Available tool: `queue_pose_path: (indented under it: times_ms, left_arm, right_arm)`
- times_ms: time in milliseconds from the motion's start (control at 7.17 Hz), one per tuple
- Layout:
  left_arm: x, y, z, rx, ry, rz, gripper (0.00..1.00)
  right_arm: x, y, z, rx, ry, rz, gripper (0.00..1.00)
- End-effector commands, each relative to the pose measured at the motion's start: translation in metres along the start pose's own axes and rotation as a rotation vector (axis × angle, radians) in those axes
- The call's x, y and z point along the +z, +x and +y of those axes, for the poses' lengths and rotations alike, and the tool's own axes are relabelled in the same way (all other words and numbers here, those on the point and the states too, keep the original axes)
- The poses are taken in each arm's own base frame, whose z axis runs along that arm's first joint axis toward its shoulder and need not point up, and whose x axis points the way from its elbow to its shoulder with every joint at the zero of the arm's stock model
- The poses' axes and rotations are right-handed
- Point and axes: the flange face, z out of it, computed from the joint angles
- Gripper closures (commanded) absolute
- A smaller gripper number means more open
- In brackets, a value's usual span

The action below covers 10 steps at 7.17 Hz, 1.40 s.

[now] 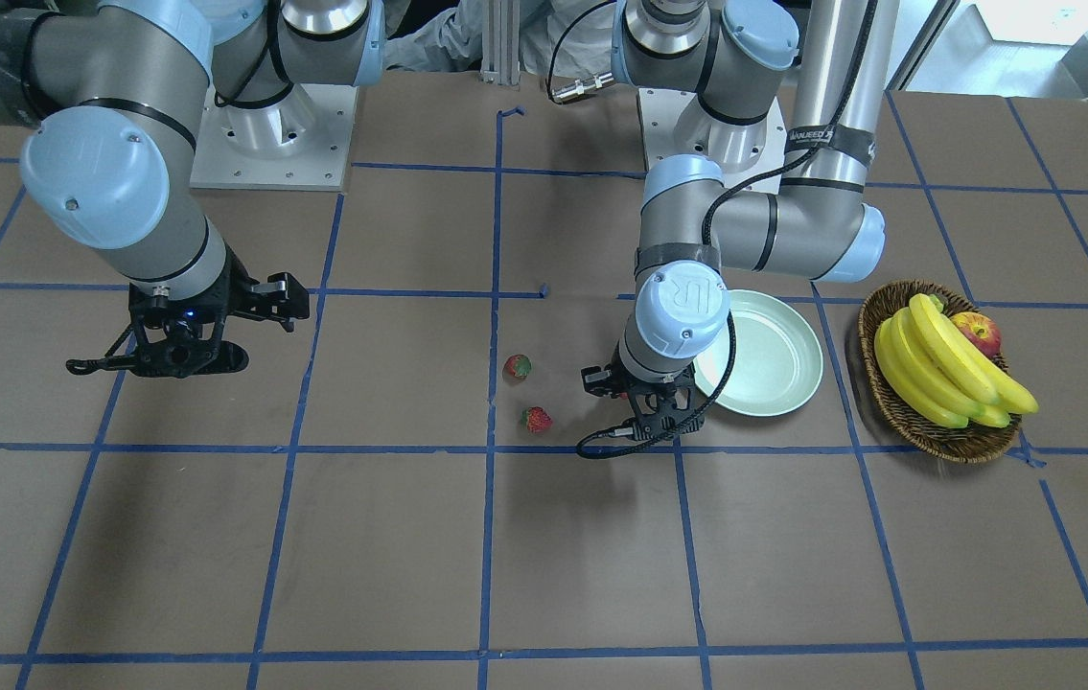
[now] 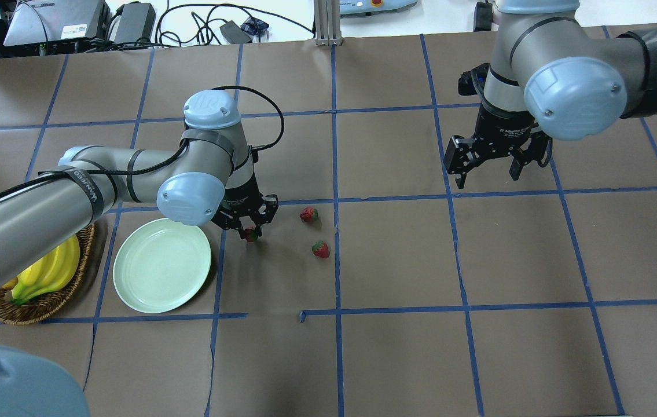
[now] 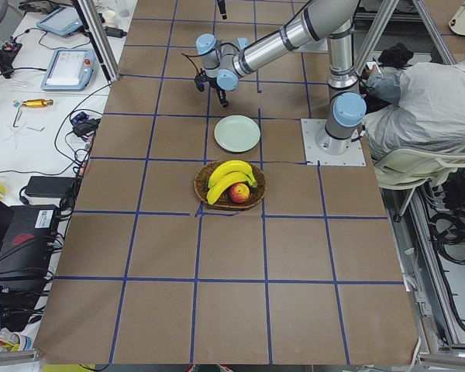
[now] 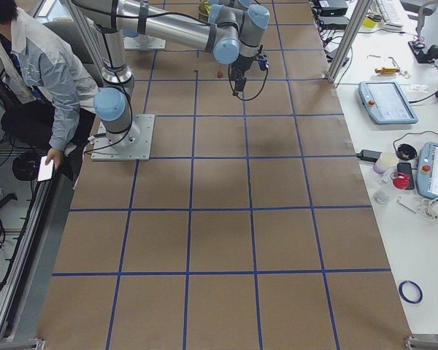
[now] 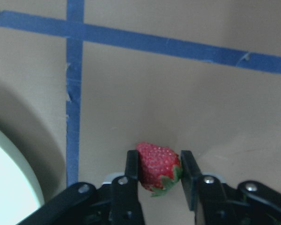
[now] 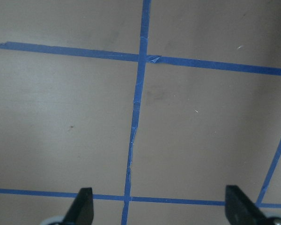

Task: Collect all strawberries into plate
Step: 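Lower the left gripper onto the strawberry nearest the plate and grasp, then carry the strawberry over the plate and open the left gripper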

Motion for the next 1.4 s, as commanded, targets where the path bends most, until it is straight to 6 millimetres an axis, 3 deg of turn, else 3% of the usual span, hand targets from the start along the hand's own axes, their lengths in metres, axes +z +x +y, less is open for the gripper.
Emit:
queue_pose_path:
  times_ms: [0, 140, 419, 837, 977, 1256]
  left_arm:
    - [-0.071, -0.012, -0.006, 0.093, -0.013, -0.081, 1.00]
    - [-0.085, -0.023, 0.000, 0.174, -0.058, -0.104, 1.00]
    - [-0.078, -0.072, -0.010, 0.257, -0.103, -0.180, 1.00]
    - [-0.020, -0.122, -0.013, 0.248, -0.228, -0.165, 1.00]
    - [-0.015, -0.138, -0.017, 0.265, -0.239, -0.195, 1.00]
    - [-0.002, -0.139, -0.018, 0.282, -0.268, -0.191, 0.99]
  right_arm:
    - [0.000, 0.000, 0.000, -0.002, 0.000, 0.002, 0.00]
    - [0.000, 0.000, 0.000, -0.003, 0.002, 0.001, 0.00]
    - [-0.002, 0.001, -0.002, 0.000, 0.008, -0.002, 0.00]
    - [0.001, 0.001, 0.000, 0.004, -0.001, 0.000, 0.00]
    - [0.000, 0.001, 0.000, 0.003, 0.001, 0.002, 0.00]
    - [-0.003, 0.001, -0.001, 0.016, 0.006, -0.001, 0.00]
